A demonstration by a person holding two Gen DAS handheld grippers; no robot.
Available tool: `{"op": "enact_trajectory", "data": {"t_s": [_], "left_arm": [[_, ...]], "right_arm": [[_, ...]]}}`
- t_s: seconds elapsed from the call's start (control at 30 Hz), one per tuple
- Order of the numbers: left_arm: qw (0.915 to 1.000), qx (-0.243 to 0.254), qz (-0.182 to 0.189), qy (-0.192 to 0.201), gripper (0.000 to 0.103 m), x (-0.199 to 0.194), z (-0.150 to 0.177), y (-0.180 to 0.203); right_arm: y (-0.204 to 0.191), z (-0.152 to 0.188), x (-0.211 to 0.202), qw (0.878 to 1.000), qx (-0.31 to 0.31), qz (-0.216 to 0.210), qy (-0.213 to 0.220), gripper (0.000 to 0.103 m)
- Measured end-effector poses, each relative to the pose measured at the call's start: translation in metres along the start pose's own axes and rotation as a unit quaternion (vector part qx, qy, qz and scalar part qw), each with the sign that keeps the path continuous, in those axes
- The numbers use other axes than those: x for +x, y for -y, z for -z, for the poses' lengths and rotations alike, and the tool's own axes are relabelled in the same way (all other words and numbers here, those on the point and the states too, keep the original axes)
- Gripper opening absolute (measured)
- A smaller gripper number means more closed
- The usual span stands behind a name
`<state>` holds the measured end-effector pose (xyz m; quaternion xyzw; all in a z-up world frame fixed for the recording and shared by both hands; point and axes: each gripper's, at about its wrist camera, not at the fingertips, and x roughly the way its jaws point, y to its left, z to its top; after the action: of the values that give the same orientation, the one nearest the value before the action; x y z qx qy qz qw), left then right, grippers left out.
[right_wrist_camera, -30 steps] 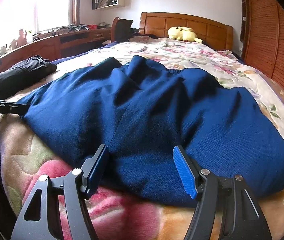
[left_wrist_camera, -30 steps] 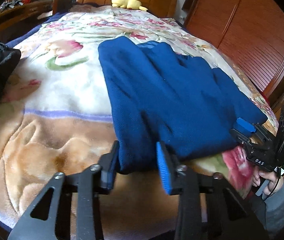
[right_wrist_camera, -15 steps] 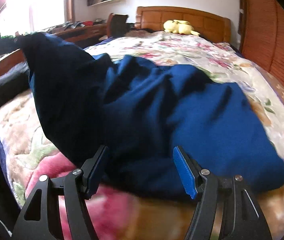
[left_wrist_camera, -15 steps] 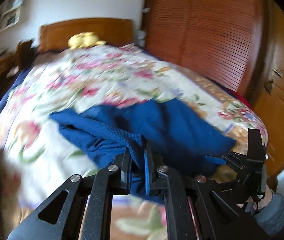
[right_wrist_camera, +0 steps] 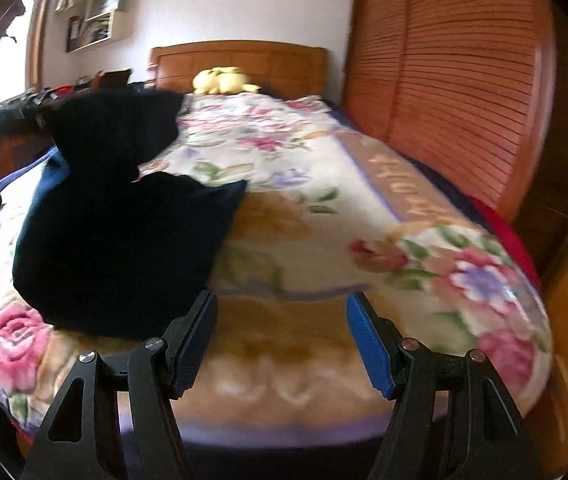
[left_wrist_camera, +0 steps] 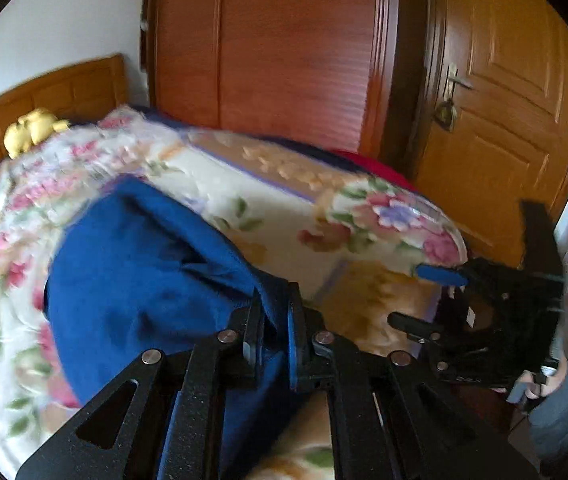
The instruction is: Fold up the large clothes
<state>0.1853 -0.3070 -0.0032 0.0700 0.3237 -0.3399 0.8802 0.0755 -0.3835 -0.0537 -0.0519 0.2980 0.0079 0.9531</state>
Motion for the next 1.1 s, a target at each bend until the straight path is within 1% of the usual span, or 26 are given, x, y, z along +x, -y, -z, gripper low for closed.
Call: {"op": "enact_trajectory", "data": {"t_s": [0.03,0.1,0.13,0.17,0.2,0.27,0.47,0.6,0.77,0.87,1.0,1.1], "left_arm": [[0.9999,-0.005,-0.002,-0.01,0.01,0.005,0.001,0.001],[0.9989,-0.019,0.006,-0.041,0.01,0.022,0.008,-0.001],[0.9986,-0.022,0.006,-0.047,0.011,0.024,0.01,-0.002],[0.9986,-0.021,0.005,-0.048,0.016,0.024,0.013,-0.003],[0.9989,-0.017,0.006,-0.044,0.024,0.02,0.016,-0.002],[0.9993,-0.013,0.001,-0.036,0.034,0.013,0.017,-0.002],[0.9991,-0.042,-0.009,0.005,0.037,-0.04,0.024,-0.03],[0.9974,-0.053,-0.045,0.019,0.039,-0.067,0.039,-0.058],[0.9932,-0.082,-0.082,0.013,0.039,-0.083,0.07,-0.096],[0.9896,-0.098,-0.105,0.008,0.039,-0.087,0.09,-0.116],[0.9847,-0.111,-0.134,-0.002,0.039,-0.09,0.112,-0.136],[0.9828,-0.123,-0.138,-0.007,0.039,-0.088,0.125,-0.147]], "right_arm": [[0.0,0.0,-0.002,1.0,0.001,0.001,-0.001,0.069],[-0.007,0.001,-0.002,1.0,-0.005,0.004,-0.003,0.068],[-0.008,0.002,-0.003,1.0,-0.007,0.002,-0.004,0.069],[-0.012,0.003,-0.002,1.0,-0.009,0.0,-0.005,0.068],[-0.014,0.004,-0.001,1.0,-0.011,-0.002,-0.007,0.069],[-0.019,0.003,-0.001,1.0,-0.012,-0.007,-0.006,0.069],[-0.025,-0.008,0.001,0.999,-0.015,-0.029,0.009,0.069],[-0.035,-0.021,0.003,0.998,-0.024,-0.047,0.018,0.068],[-0.051,-0.042,0.011,0.996,-0.036,-0.08,0.023,0.069],[-0.06,-0.052,0.031,0.994,-0.042,-0.102,0.006,0.069],[-0.064,-0.056,0.067,0.991,-0.041,-0.122,-0.041,0.068],[-0.061,-0.053,0.083,0.988,-0.037,-0.133,-0.071,0.068]]}}
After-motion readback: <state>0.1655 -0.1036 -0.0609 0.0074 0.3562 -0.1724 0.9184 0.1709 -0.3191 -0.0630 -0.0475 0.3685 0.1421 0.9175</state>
